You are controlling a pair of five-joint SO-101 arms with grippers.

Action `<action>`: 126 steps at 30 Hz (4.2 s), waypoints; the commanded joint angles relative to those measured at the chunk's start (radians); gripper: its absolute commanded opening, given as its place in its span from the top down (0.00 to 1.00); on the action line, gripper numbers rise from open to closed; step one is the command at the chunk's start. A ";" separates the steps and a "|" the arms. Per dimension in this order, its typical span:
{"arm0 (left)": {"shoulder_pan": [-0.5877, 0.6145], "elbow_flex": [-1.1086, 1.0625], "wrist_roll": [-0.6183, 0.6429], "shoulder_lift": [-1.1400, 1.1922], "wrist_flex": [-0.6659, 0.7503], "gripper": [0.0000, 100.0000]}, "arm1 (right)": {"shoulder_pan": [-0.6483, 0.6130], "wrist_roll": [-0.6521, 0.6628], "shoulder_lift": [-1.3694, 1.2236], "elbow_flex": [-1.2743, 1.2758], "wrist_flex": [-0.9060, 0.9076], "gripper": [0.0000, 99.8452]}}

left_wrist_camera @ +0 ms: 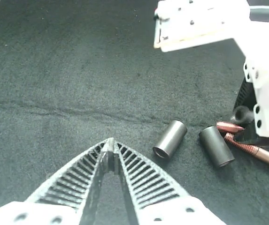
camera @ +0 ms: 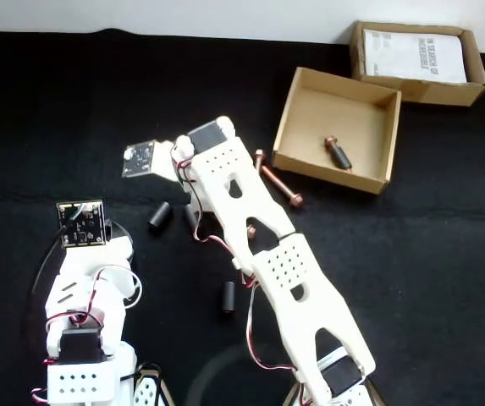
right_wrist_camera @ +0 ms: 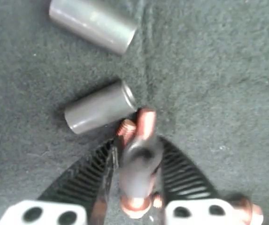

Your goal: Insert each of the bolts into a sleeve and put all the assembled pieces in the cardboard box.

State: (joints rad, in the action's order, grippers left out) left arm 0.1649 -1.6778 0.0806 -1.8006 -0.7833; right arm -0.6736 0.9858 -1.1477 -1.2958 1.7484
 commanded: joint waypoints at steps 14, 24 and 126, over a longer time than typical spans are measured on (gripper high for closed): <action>0.010 -0.016 0.000 -0.016 0.006 0.99 | 0.033 0.040 0.016 -0.002 -0.127 0.83; 0.010 -0.016 0.000 -0.016 0.006 0.99 | 0.019 0.080 0.019 -0.002 -0.194 0.83; -0.277 0.679 -0.460 0.398 -0.338 0.99 | 1.492 -0.790 2.977 1.954 -0.062 0.99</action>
State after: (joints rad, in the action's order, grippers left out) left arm -0.0913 -1.1423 -0.4473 -1.5658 -1.0733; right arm 0.7764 0.1941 1.8259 0.6391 1.7039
